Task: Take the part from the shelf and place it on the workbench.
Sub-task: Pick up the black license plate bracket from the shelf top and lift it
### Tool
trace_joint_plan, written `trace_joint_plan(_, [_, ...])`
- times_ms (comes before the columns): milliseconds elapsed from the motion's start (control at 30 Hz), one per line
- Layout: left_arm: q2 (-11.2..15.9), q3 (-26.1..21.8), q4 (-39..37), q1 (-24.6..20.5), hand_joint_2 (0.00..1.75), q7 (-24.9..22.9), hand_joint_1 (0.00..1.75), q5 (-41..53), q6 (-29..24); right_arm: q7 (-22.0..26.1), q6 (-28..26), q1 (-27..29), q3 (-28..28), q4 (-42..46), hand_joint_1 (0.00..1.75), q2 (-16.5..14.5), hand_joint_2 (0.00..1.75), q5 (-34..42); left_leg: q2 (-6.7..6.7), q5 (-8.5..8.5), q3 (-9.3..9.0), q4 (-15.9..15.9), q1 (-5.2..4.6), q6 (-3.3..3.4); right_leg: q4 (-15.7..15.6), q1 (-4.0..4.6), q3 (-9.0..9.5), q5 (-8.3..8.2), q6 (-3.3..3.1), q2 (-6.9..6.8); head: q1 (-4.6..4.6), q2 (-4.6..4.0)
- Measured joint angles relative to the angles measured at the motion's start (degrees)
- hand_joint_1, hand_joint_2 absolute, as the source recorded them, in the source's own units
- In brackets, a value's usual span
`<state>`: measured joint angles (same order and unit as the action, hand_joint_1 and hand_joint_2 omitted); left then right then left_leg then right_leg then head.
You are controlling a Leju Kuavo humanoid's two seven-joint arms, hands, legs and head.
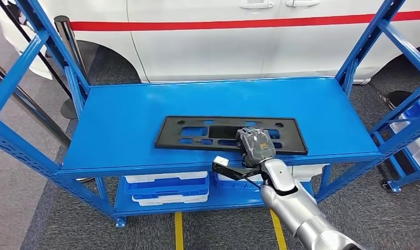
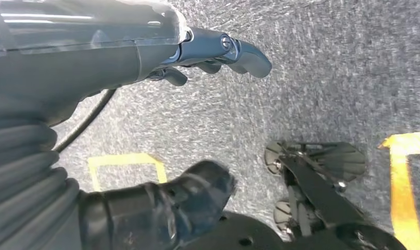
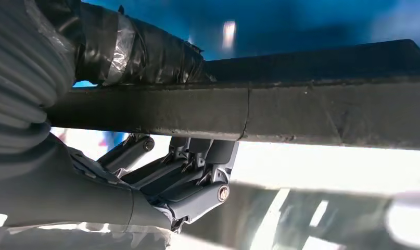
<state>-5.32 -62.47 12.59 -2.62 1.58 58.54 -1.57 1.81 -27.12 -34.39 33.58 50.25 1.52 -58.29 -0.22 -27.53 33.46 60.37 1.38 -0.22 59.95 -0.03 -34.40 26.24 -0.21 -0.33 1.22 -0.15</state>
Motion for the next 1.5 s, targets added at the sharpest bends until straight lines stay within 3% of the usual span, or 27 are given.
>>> trace_joint_plan(100, [-0.6,0.0,0.0,0.0,1.75,-1.4,0.00,0.3,0.2,-3.1,-9.1,4.2,-3.3,5.3,1.69,-0.2,1.75,-13.8,0.02,0.39,0.28,-0.1,-0.23,1.01,0.5,-0.07,-0.49,-0.05,0.76,0.12,0.03,0.00])
trace_joint_plan(133, [-0.8,0.0,0.0,-0.1,1.75,-1.7,0.00,0.4,0.4,-3.5,-10.7,6.1,-5.1,8.0,1.69,-0.4,1.75,-18.6,0.07,0.60,0.29,-0.2,-0.23,1.34,1.2,-0.22,-0.77,0.77,1.01,0.15,0.05,0.00])
trace_joint_plan(200, [-1.2,0.0,0.0,-0.3,1.75,-2.0,0.00,0.7,0.9,-3.6,-11.9,9.6,-8.4,13.4,1.69,-1.0,1.75,-25.0,0.13,0.99,0.47,-0.5,-0.15,1.96,5.6,-0.44,-2.44,4.28,1.53,0.21,0.05,0.00])
trace_joint_plan(267, [-1.4,0.0,0.0,-0.5,1.75,-2.1,0.00,0.9,1.3,-3.8,-12.2,12.1,-10.6,17.5,1.69,-1.6,1.75,-26.6,0.10,1.26,0.95,-0.5,-0.27,2.35,13.2,-0.53,-5.42,8.41,1.86,0.25,0.04,0.00])
trace_joint_plan(333, [-1.6,0.0,0.0,-0.5,1.75,-2.1,0.00,1.0,1.5,-4.0,-12.3,13.8,-12.3,20.5,1.69,-2.0,1.75,-26.7,0.08,1.51,1.37,-0.5,-0.41,2.52,17.1,-0.59,-6.55,9.37,1.86,0.26,0.05,0.00])
trace_joint_plan(367, [-1.7,0.0,0.0,-0.5,1.75,-2.1,0.00,1.0,1.6,-4.1,-12.4,14.4,-12.9,21.5,1.69,-2.1,1.75,-26.7,0.08,1.64,1.51,-0.5,-0.46,2.53,16.0,-0.59,-5.62,8.33,1.71,0.26,0.06,0.00])
trace_joint_plan(433, [-1.8,0.0,0.0,-0.5,1.75,-2.1,0.00,1.0,1.8,-4.2,-12.4,15.3,-14.0,23.3,1.69,-2.3,1.75,-26.7,0.08,1.95,1.72,-0.5,-0.55,2.37,7.9,-0.51,-0.80,4.99,1.15,0.27,0.05,0.00])
trace_joint_plan(500, [-1.9,0.0,0.0,-0.6,1.75,-2.1,0.00,1.1,2.0,-4.7,-12.4,15.6,-14.6,24.8,1.69,-2.4,1.75,-26.7,0.12,2.46,1.90,-0.7,-0.63,1.89,0.8,-0.17,3.13,3.06,0.69,0.32,0.03,0.00])
trace_joint_plan(567, [-1.9,0.0,0.0,-0.7,1.75,-2.1,0.00,1.2,2.2,-5.7,-12.4,15.8,-14.7,26.1,1.69,-2.4,1.75,-26.8,0.17,3.14,2.02,-1.0,-0.56,1.17,-0.7,0.26,3.61,2.58,0.47,0.38,0.02,0.00])
trace_joint_plan(633, [-2.0,0.0,0.0,-0.7,1.75,-2.1,0.00,1.3,2.3,-6.7,-12.4,16.1,-14.7,27.2,1.69,-2.3,1.75,-26.8,0.14,3.42,2.27,-1.1,-0.52,0.44,-1.3,0.24,3.20,1.74,-0.15,0.29,0.02,0.00])
trace_joint_plan(700, [-2.0,0.0,0.0,-0.7,1.75,-2.1,0.00,1.5,2.3,-7.3,-12.4,16.4,-14.7,28.1,1.69,-2.2,1.75,-26.8,0.11,0.72,3.31,1.1,-0.54,0.03,-1.9,0.00,2.50,0.66,-1.16,0.12,0.00,0.00])
trace_joint_plan(800, [-2.0,0.0,0.0,-0.7,1.75,-2.2,0.00,1.6,2.3,-7.8,-12.4,16.8,-14.7,28.8,1.69,-2.2,1.75,-26.8,0.12,-6.73,6.08,10.8,-0.51,-0.18,-1.8,0.23,0.63,-0.75,-1.99,0.02,-0.02,0.00])
trace_joint_plan(833, [-2.0,0.0,0.0,-0.7,1.75,-2.3,0.00,1.6,2.3,-7.7,-12.4,17.1,-14.7,28.8,1.69,-2.3,1.75,-26.8,0.12,-7.72,6.38,13.4,-0.51,-0.26,-1.7,0.35,-0.13,-1.21,-2.03,-0.01,-0.01,0.00])
trace_joint_plan(867, [-2.0,0.0,0.0,-0.7,1.75,-2.3,0.00,1.6,2.3,-7.3,-12.4,17.3,-14.6,28.8,1.69,-2.3,1.75,-26.7,0.12,-7.52,5.86,14.3,-0.52,-0.29,-1.5,0.45,-0.95,-1.65,-2.02,-0.03,-0.02,0.00])
trace_joint_plan(900, [-2.0,0.0,0.0,-0.7,1.75,-2.3,0.00,1.6,2.3,-6.5,-12.4,17.6,-14.6,28.8,1.69,-2.4,1.75,-26.5,0.13,-6.33,4.34,13.1,-0.54,-0.24,-1.2,0.51,-1.79,-2.07,-1.98,-0.03,-0.02,0.00])
trace_joint_plan(933, [-2.0,0.0,0.0,-0.7,1.75,-2.3,0.00,1.6,2.3,-5.3,-12.4,17.9,-14.6,28.8,1.69,-2.6,1.75,-26.0,0.13,-4.76,1.88,10.1,-0.58,-0.08,-0.9,0.53,-2.62,-2.48,-1.89,0.00,-0.03,0.00])
trace_joint_plan(1000, [-2.0,-0.1,0.0,-0.8,1.75,-2.3,0.00,1.4,2.3,-1.3,-12.3,18.2,-14.6,28.7,1.69,-3.3,1.75,-22.5,0.13,-3.62,-3.46,2.3,-0.84,0.45,-0.1,0.57,-3.96,-3.21,-1.53,0.07,-0.02,0.00])
trace_joint_plan(1067, [-1.9,-0.3,0.0,-0.9,1.75,-2.2,0.00,1.2,2.3,3.6,-12.2,18.4,-14.7,28.4,1.69,-4.3,1.75,-15.1,0.10,-4.01,-5.73,-1.9,-1.19,0.91,0.2,0.51,-4.47,-3.98,-0.94,0.03,-0.02,0.00])
trace_joint_plan(1133, [-1.9,-0.6,0.0,-0.9,1.75,-2.1,0.00,0.9,2.4,7.8,-11.3,18.6,-14.3,28.1,1.69,-5.2,1.75,-5.3,0.12,-3.14,-5.35,-2.4,-1.21,1.38,0.0,0.41,-4.58,-4.74,-0.28,-0.01,-0.02,0.00])
trace_joint_plan(1167, [-2.0,-0.7,0.0,-1.0,1.75,-2.0,0.00,0.9,2.4,9.3,-10.6,18.6,-14.0,28.0,1.69,-5.6,1.75,-0.7,0.21,-2.50,-5.05,-2.6,-1.11,1.72,0.2,0.34,-4.86,-4.33,0.04,0.07,-0.03,0.00])
trace_joint_plan(1233, [-2.0,-0.9,0.0,-1.0,1.75,-1.8,0.00,0.8,2.5,10.8,-9.0,18.7,-13.4,28.1,1.69,-5.9,1.75,5.2,0.49,-0.99,-3.97,-3.0,-0.84,2.41,3.4,0.10,-6.15,-0.35,0.67,0.24,0.02,0.00])
trace_joint_plan(1300, [-2.0,-1.0,0.0,-0.9,1.75,-1.7,0.00,0.8,2.5,11.3,-8.2,18.8,-13.1,28.3,1.69,-5.9,1.75,7.4,0.67,0.33,-2.30,-2.9,-0.90,2.68,10.4,-0.30,-7.98,5.28,1.23,0.30,0.06,0.00])
trace_joint_plan(1333, [-2.0,-1.1,0.0,-0.9,1.75,-1.7,0.00,0.8,2.5,11.5,-8.0,18.9,-12.9,28.3,1.69,-6.0,1.75,7.7,0.74,0.96,-1.36,-2.8,-0.91,2.64,13.7,-0.50,-8.45,6.66,1.48,0.30,0.05,0.00])
trace_joint_plan(1367, [-2.0,-1.2,0.0,-0.9,1.75,-1.7,0.00,0.8,2.5,11.5,-8.0,19.0,-12.8,28.3,1.69,-6.0,1.75,7.9,0.78,1.56,-0.42,-2.6,-0.90,2.57,15.7,-0.72,-8.17,6.71,1.69,0.30,0.04,0.00])
trace_joint_plan(1400, [-2.0,-1.3,0.0,-0.9,1.75,-1.7,0.00,0.8,2.5,11.7,-7.7,19.1,-12.7,28.3,1.69,-6.1,1.75,8.3,0.80,2.11,0.50,-2.5,-0.89,2.45,15.8,-0.96,-6.94,5.64,1.86,0.29,0.04,0.00])
trace_joint_plan(1433, [-2.0,-1.4,0.0,-0.9,1.75,-1.7,0.00,0.8,2.5,12.0,-7.1,19.1,-12.7,28.3,1.69,-6.2,1.75,9.3,0.79,2.61,1.33,-2.2,-0.86,2.27,13.8,-1.20,-4.66,4.14,1.98,0.29,0.04,0.00])
trace_joint_plan(1500, [-2.0,-1.6,0.0,-0.9,1.75,-1.5,0.00,0.8,2.6,13.5,-3.5,19.1,-12.5,28.7,1.69,-6.4,1.75,14.8,0.75,3.45,2.62,-1.8,-0.85,1.71,5.7,-1.39,1.66,3.33,1.93,0.35,0.04,0.00])
